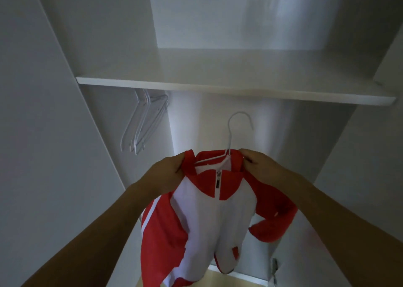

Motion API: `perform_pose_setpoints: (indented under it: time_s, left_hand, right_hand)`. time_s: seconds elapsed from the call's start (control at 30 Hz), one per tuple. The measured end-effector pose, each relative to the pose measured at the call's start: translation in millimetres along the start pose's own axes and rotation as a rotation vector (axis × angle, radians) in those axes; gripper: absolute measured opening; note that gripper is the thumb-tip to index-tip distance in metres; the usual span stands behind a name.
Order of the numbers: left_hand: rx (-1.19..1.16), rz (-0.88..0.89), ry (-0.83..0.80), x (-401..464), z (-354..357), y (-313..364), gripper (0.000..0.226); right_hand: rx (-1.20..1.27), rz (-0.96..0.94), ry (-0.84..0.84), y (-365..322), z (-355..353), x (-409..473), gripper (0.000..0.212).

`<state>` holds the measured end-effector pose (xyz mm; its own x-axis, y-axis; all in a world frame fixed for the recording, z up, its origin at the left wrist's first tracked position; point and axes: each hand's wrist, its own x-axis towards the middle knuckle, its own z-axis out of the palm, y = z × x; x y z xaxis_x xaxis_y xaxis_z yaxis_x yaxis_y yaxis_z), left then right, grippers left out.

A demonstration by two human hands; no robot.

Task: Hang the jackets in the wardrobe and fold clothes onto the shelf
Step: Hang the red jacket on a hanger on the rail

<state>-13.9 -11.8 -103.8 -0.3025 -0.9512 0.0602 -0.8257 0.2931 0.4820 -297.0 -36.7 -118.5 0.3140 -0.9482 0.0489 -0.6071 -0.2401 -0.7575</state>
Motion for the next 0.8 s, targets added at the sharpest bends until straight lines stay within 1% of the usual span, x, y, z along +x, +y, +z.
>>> perform_pose_setpoints:
  time_s: [0.07, 0.17, 0.27, 0.33, 0.37, 0.4, 0.47, 0.53, 0.57, 0.6, 0.63, 0.7, 0.77, 0.8]
  left_hand:
    - [-0.04, -0.059, -0.048, 9, 3, -13, 0.032]
    - [-0.144, -0.133, -0.038, 32, 14, -30, 0.028]
    - [-0.22, -0.194, -0.008, 63, 28, -42, 0.028]
    - [-0.264, -0.205, 0.015, 87, 36, -45, 0.025]
    - [-0.285, -0.207, 0.029, 99, 39, -44, 0.023]
    - [-0.307, -0.209, 0.044, 111, 41, -42, 0.021]
    - [-0.359, -0.209, 0.077, 133, 44, -34, 0.016]
    - [-0.413, -0.201, 0.108, 154, 45, -25, 0.017]
    - [-0.442, -0.196, 0.123, 162, 45, -20, 0.019]
    - [-0.466, -0.184, 0.138, 170, 45, -16, 0.021]
    - [-0.482, -0.171, 0.153, 177, 44, -12, 0.022]
    - [-0.506, -0.16, 0.176, 191, 43, -4, 0.025]
    - [-0.538, -0.173, 0.197, 203, 42, 6, 0.029]
    - [-0.55, -0.178, 0.203, 209, 43, 10, 0.031]
  right_hand:
    - [-0.127, 0.0, -0.064, 8, 4, 26, 0.025]
    - [-0.26, -0.006, -0.102, 19, 11, 70, 0.022]
    - [-0.305, -0.012, -0.034, 33, 20, 113, 0.024]
    - [-0.32, -0.007, 0.03, 42, 22, 140, 0.027]
    - [-0.301, 0.011, 0.064, 46, 20, 154, 0.029]
    - [-0.23, 0.042, 0.103, 48, 17, 167, 0.031]
    - [0.006, 0.137, 0.194, 50, 10, 191, 0.03]
    - [0.254, 0.263, 0.291, 48, 1, 210, 0.023]
    - [0.377, 0.304, 0.306, 47, -4, 215, 0.021]
    - [0.473, 0.306, 0.303, 45, -9, 220, 0.02]
    - [0.517, 0.282, 0.295, 44, -15, 225, 0.02]
    - [0.501, 0.184, 0.307, 40, -25, 235, 0.019]
    - [0.356, 0.094, 0.386, 37, -35, 247, 0.014]
    - [0.275, 0.076, 0.432, 35, -40, 253, 0.016]
